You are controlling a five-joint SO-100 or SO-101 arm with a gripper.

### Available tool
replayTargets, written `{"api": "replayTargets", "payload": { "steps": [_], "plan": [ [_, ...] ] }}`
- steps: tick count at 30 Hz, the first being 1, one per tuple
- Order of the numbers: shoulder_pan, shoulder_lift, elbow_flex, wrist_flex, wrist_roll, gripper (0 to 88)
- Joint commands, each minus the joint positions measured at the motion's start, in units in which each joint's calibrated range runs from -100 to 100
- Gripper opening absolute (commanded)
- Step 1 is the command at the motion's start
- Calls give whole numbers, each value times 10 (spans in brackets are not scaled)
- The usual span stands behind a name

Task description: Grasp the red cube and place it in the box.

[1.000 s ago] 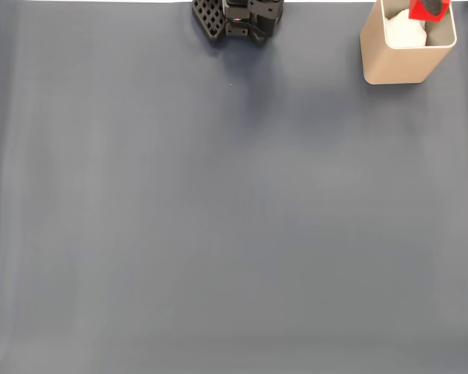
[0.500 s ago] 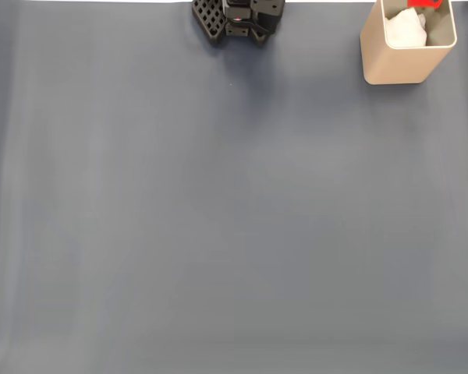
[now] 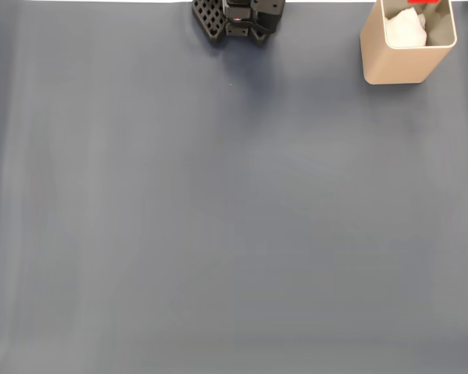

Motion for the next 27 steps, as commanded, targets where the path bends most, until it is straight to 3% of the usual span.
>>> {"api": "replayTargets", "payload": {
  "steps": [1, 27],
  "plan": [
    [23, -23, -6, -14, 6, 4],
    [58, -31, -5, -27, 0, 15]
  ]
}}
